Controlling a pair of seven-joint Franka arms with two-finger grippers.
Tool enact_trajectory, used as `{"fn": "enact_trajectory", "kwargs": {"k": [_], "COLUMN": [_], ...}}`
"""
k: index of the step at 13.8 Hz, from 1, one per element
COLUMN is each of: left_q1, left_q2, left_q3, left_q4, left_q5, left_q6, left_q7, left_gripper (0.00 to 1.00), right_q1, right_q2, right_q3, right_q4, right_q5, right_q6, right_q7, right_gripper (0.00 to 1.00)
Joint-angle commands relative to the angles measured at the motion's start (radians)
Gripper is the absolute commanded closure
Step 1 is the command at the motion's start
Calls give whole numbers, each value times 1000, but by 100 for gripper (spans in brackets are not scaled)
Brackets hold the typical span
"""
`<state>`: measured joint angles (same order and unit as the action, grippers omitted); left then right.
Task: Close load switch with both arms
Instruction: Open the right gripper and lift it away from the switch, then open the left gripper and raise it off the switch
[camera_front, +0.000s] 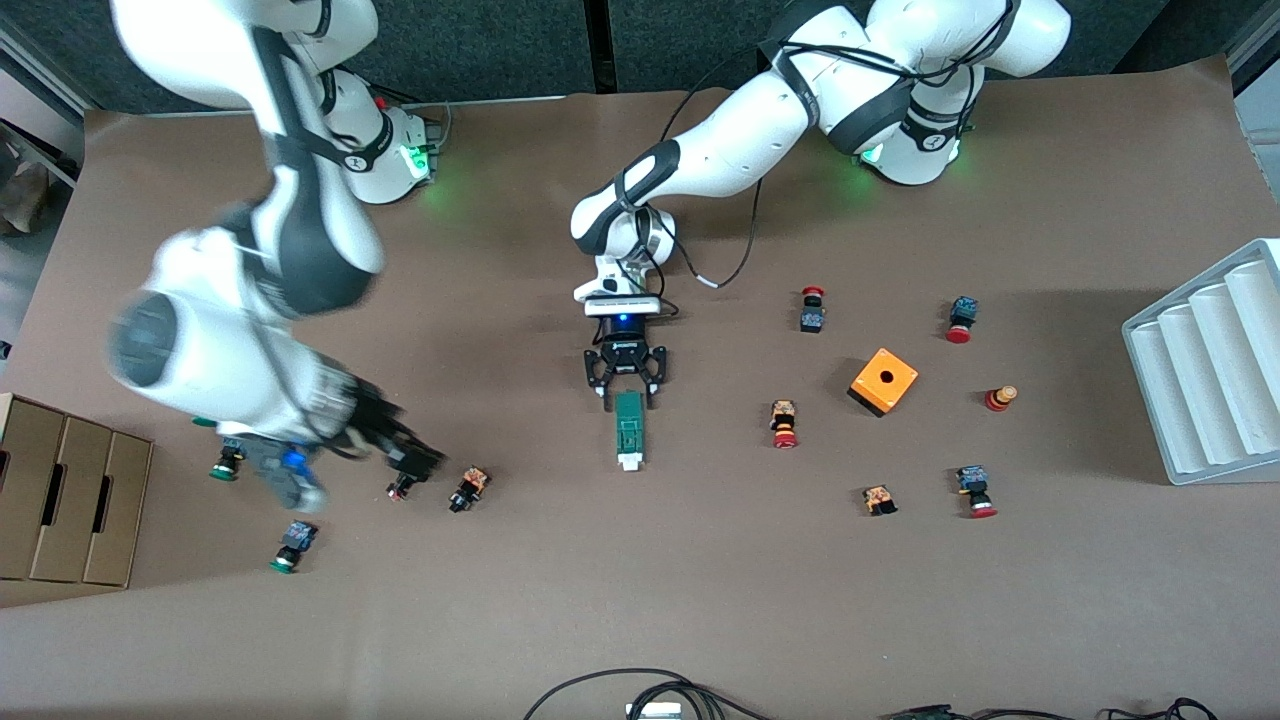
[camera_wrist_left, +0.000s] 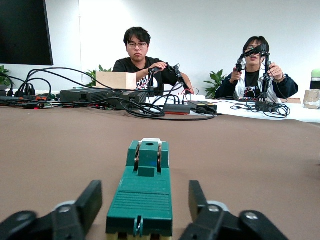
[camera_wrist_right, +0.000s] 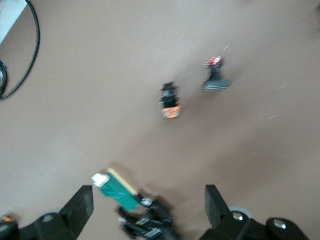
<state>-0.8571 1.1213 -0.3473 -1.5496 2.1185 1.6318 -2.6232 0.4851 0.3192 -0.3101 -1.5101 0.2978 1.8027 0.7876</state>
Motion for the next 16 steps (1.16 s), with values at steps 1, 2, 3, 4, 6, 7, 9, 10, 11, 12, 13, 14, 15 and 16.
{"fn": "enact_trajectory", "kwargs": {"k": [1,2,3,4,6,7,9,10,11,12,13,14,15,16], "left_q1": [0,0,0,-2,-6,-19,-40,-51,-56,-62,-63,-65,-66,-75], "left_q2": [68,65,63,60,34,13,-23,-37,-44,-55,-70,-93,-121,-150], "left_q3": [-10,-10,-12,-10,-12,-12,-15,-15,-15,-15,-15,-15,-15,-15], "left_q4": [37,36,34,33,25,23,19,17,16,11,-3,-19,-39,-53], "left_q5": [34,32,34,32,20,5,-49,-64,-78,-86,-97,-109,-127,-149], "left_q6": [2,0,-1,-1,0,3,6,6,6,6,6,10,20,39], "left_q7": [-38,-38,-37,-32,-31,-29,-24,-24,-23,-23,-23,-21,-20,-18], "left_gripper": [0,0,0,0,0,0,0,0,0,0,0,0,0,0], "right_q1": [-246,-332,-389,-422,-471,-473,-474,-476,-476,-476,-476,-477,-477,-479], "right_q2": [-199,-245,-293,-328,-364,-370,-374,-371,-370,-370,-367,-364,-362,-362], "right_q3": [203,245,256,250,211,175,132,126,124,124,124,124,124,124], "right_q4": [-143,-168,-188,-199,-202,-200,-196,-190,-188,-182,-173,-165,-159,-159], "right_q5": [-106,-126,-147,-173,-228,-245,-250,-252,-255,-259,-259,-259,-259,-261], "right_q6": [-57,-84,-109,-126,-137,-132,-126,-129,-128,-128,-129,-131,-131,-129], "right_q7": [-224,-317,-435,-559,-751,-824,-912,-915,-921,-921,-919,-918,-916,-916], "right_gripper": [1,1,1,1,1,1,1,1,1,1,1,1,1,1]}}
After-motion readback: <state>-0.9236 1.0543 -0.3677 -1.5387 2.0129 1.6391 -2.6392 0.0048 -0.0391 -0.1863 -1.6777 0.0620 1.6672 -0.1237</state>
